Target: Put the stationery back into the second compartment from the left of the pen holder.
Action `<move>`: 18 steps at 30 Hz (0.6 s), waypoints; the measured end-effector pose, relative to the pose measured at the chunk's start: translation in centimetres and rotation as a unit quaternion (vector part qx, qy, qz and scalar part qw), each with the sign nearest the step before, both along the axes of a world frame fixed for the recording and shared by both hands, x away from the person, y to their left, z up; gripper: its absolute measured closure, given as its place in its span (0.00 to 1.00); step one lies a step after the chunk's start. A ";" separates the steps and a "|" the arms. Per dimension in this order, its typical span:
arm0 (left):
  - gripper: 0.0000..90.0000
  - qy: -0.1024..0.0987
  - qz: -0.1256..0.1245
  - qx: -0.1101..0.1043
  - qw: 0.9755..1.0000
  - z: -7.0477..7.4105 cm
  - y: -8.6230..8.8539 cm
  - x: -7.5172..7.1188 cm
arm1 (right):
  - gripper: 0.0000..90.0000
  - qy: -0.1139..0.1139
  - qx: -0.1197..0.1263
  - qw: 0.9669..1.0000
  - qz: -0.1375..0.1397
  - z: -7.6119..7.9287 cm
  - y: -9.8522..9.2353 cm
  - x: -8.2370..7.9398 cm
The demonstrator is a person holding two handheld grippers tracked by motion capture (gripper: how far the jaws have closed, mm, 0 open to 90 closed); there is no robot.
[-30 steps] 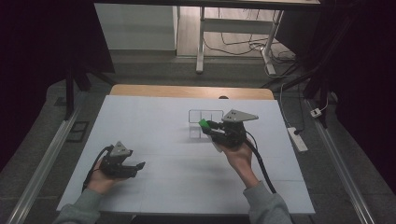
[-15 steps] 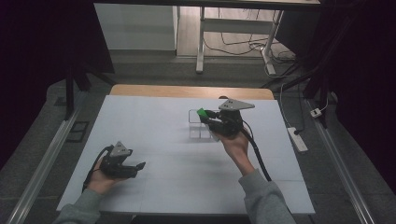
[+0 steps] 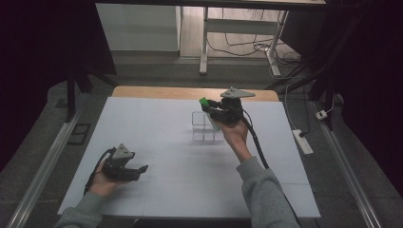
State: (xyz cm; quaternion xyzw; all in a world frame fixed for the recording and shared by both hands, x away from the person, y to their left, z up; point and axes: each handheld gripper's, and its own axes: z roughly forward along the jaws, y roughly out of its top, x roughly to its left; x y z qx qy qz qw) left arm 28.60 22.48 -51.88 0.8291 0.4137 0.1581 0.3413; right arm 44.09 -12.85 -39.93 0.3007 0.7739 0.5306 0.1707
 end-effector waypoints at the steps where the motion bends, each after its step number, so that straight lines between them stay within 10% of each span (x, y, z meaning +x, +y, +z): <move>1: 0.28 0.001 0.001 -0.001 1.000 0.0 0.0 0.0 | 0.74 -0.001 0.002 1.000 0.000 0.0 0.1 0.2; 18: 0.28 0.003 -0.004 0.002 1.000 -0.1 0.0 0.1 | 0.74 -0.004 0.022 1.000 -0.009 0.0 1.1 3.1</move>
